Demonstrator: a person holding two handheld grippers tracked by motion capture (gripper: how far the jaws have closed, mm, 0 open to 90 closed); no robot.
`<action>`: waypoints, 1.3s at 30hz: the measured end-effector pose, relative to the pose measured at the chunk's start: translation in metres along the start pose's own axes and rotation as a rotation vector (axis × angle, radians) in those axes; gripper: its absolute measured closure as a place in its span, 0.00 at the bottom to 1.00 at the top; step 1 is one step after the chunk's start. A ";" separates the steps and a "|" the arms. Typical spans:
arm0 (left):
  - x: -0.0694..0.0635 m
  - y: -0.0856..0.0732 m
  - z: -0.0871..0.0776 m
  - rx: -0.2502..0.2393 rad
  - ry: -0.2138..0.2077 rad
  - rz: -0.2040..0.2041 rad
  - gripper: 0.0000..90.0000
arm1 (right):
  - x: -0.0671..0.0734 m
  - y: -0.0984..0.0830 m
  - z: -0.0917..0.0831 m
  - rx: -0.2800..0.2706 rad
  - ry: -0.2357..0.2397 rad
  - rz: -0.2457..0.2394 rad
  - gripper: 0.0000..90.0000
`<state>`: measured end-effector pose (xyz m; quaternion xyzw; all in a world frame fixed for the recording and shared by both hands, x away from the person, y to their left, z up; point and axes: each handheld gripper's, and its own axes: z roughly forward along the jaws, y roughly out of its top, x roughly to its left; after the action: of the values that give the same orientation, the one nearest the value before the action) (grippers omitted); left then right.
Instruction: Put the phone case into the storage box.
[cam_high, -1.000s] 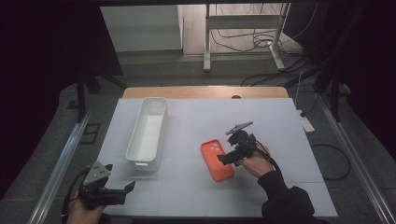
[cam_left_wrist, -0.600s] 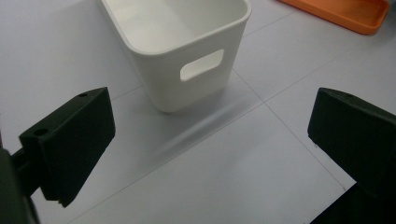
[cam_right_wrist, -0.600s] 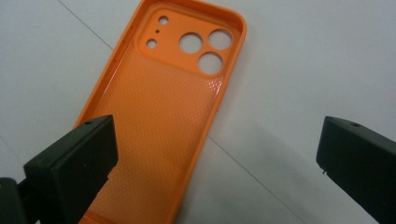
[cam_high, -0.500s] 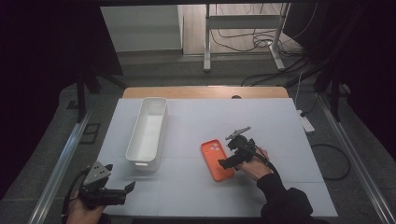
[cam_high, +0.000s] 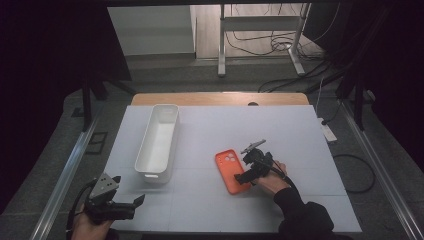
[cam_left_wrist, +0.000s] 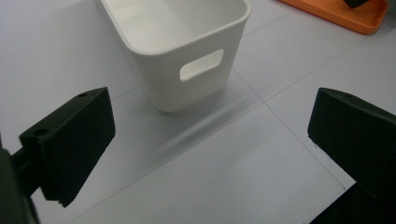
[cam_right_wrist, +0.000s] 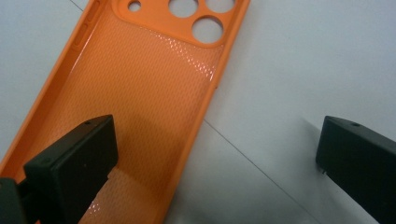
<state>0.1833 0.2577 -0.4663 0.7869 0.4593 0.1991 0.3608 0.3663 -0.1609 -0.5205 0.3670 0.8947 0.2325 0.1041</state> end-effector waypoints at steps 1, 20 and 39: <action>0.000 0.000 0.000 0.000 0.000 0.000 0.02 | 0.000 0.000 0.000 -0.001 0.000 -0.001 0.00; -0.001 0.001 0.001 0.002 0.000 0.007 0.02 | 0.005 0.004 -0.013 0.018 0.043 -0.022 0.54; -0.001 0.001 0.001 0.003 -0.002 0.013 0.02 | 0.005 0.009 -0.017 0.070 0.073 0.096 0.99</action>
<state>0.1837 0.2561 -0.4663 0.7906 0.4540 0.2003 0.3588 0.3620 -0.1577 -0.5018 0.4042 0.8868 0.2188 0.0474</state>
